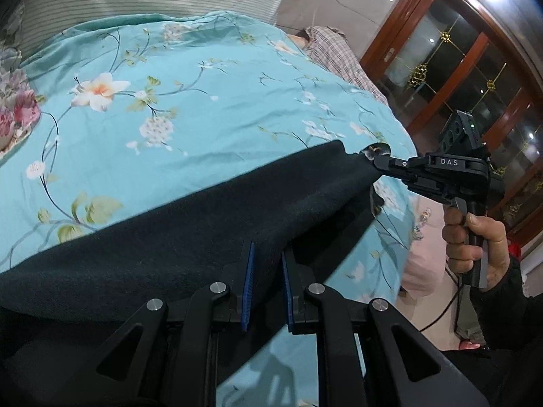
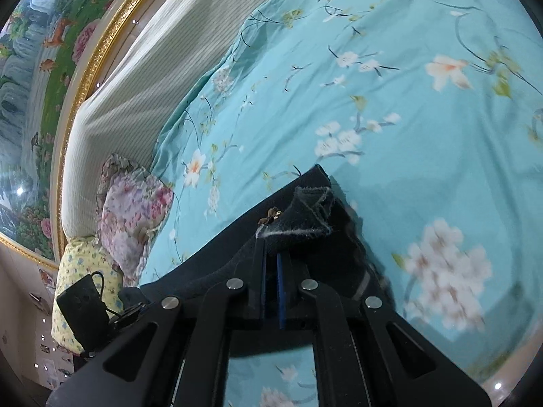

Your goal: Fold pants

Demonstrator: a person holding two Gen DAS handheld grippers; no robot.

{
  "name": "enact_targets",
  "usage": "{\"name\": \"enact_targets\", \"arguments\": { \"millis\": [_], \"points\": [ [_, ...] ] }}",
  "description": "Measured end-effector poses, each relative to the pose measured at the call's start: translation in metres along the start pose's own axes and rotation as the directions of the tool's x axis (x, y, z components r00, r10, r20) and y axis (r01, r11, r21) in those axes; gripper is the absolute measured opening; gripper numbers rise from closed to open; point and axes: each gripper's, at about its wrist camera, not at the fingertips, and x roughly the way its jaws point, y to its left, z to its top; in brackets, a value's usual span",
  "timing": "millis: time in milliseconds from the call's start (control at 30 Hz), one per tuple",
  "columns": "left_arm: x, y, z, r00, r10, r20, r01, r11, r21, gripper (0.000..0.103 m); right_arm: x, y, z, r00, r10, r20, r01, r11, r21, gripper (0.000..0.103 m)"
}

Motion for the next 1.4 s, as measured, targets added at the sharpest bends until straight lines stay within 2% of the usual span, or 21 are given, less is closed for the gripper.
{"name": "enact_targets", "arguments": {
  "millis": [300,500,533,633,733,767,800,833,900,967,1100,1300,1333,1400],
  "points": [
    [0.011,-0.006,-0.028,0.999,-0.031,-0.034,0.031,0.999,-0.023,0.014,-0.008,-0.015,-0.022,0.999,-0.051,-0.003,0.051,0.999,-0.017,0.006],
    [0.025,-0.001,-0.042,0.997,-0.037,-0.061,0.033,0.997,-0.069,0.018,0.008,-0.035,-0.032,0.99,-0.125,-0.06,0.126,0.992,0.014,0.009],
    [0.027,0.001,-0.044,0.997,-0.036,-0.067,0.031,0.996,-0.079,0.021,0.008,-0.037,-0.034,0.989,-0.131,-0.061,0.132,0.991,0.015,0.009],
    [0.031,0.005,-0.051,0.997,-0.024,-0.075,0.015,0.994,-0.113,0.044,0.002,-0.039,-0.036,0.99,-0.132,-0.054,0.134,0.991,0.025,0.012],
    [0.023,0.007,-0.061,0.998,-0.028,-0.047,0.021,0.989,-0.149,0.045,-0.011,-0.036,-0.035,0.981,-0.192,-0.014,0.192,0.981,0.001,0.017],
    [0.02,0.007,-0.063,0.999,-0.018,-0.037,0.012,0.988,-0.157,0.049,-0.018,-0.034,-0.035,0.978,-0.207,0.011,0.207,0.978,-0.009,0.017],
    [0.016,0.008,-0.067,1.0,-0.008,-0.025,0.004,0.986,-0.169,0.053,-0.023,-0.032,-0.035,0.977,-0.211,0.035,0.211,0.977,-0.017,0.017],
    [0.011,0.012,-0.071,1.0,0.002,-0.007,-0.003,0.982,-0.19,0.061,-0.03,-0.028,-0.035,0.978,-0.198,0.059,0.2,0.979,-0.032,0.017],
    [0.0,0.02,-0.08,0.999,0.024,0.028,-0.017,0.97,-0.242,0.063,-0.034,-0.021,-0.035,0.981,-0.179,0.075,0.183,0.981,-0.058,0.017],
    [-0.012,0.032,-0.092,0.998,0.037,0.054,-0.018,0.949,-0.315,0.063,-0.032,-0.01,-0.038,0.987,-0.146,0.074,0.153,0.984,-0.093,0.019],
    [-0.038,0.058,-0.116,0.99,0.091,0.107,-0.034,0.894,-0.447,0.063,-0.015,0.015,-0.049,0.995,-0.09,0.036,0.095,0.978,-0.188,0.046],
    [-0.086,0.099,-0.153,0.962,0.205,0.18,-0.048,0.777,-0.628,0.066,0.022,0.059,-0.078,0.997,-0.02,-0.08,-0.007,0.944,-0.331,0.046],
    [-0.092,0.106,-0.155,0.958,0.217,0.188,-0.047,0.765,-0.643,0.066,0.027,0.066,-0.083,0.995,-0.01,-0.1,-0.026,0.935,-0.353,0.046],
    [-0.111,0.121,-0.164,0.941,0.267,0.207,-0.053,0.722,-0.69,0.068,0.035,0.081,-0.093,0.99,0.007,-0.138,-0.062,0.915,-0.399,0.046]
  ]
}}
